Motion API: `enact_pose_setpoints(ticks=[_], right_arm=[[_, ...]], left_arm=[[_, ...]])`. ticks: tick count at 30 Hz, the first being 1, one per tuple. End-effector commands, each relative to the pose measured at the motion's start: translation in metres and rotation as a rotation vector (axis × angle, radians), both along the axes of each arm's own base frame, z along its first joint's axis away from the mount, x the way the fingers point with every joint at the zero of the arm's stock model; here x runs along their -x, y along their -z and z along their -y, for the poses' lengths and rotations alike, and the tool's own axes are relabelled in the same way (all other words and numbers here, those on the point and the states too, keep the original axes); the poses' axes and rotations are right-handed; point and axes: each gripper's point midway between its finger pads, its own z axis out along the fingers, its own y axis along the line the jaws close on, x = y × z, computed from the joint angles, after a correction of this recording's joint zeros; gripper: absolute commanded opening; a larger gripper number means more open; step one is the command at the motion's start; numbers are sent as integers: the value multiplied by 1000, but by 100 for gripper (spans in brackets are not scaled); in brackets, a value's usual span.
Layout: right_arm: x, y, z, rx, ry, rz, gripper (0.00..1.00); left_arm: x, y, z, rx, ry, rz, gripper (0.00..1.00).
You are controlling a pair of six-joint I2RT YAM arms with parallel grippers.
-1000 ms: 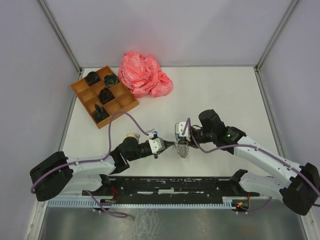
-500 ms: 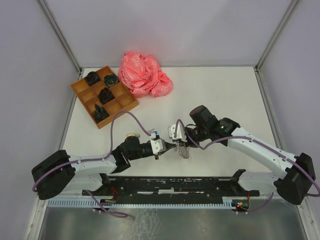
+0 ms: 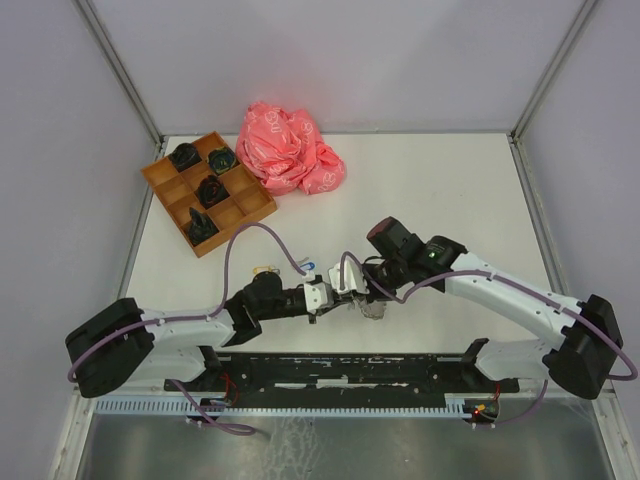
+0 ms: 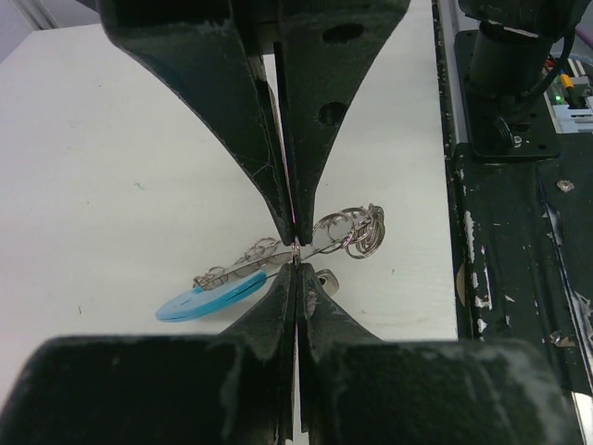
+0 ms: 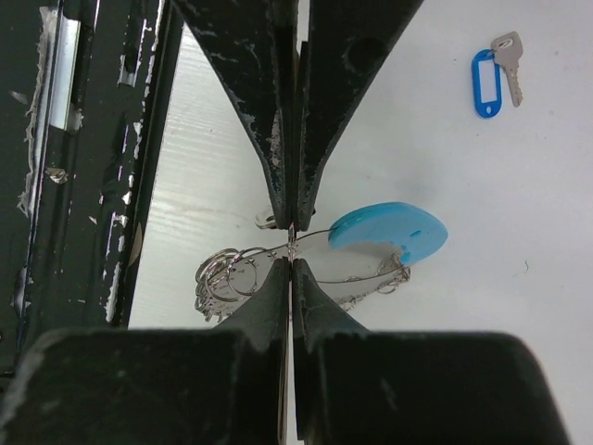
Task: Put the keys on the keyring
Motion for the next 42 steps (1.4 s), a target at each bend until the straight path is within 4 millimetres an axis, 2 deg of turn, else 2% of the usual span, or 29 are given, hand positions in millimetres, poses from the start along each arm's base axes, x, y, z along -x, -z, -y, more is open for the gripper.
enact_pose_setpoints(ticks=[1,7,10,20,27,30,42], right_arm=[[0,-18,-26,-57,-90,62,0],[1,-3,-23,0,-101,63,1],[1,-7,-27,-40,-95,76,1],[-6,-17,-15,-145,-7,104,25],[-14,-20,11,-171,82,108,42],[-16,-17,13,-217,119,91,42],[-30,1,-2,-371,202,53,35]], left_arm=[[-6,-44,13,132,18,98,3],[-5,-49,11,162,25,101,3],[-4,-45,12,161,33,97,3],[-13,-22,-2,182,-65,63,3],[-13,-13,-7,216,-91,57,3],[-13,-14,-9,231,-91,63,3],[-10,-15,-9,237,-76,76,3]])
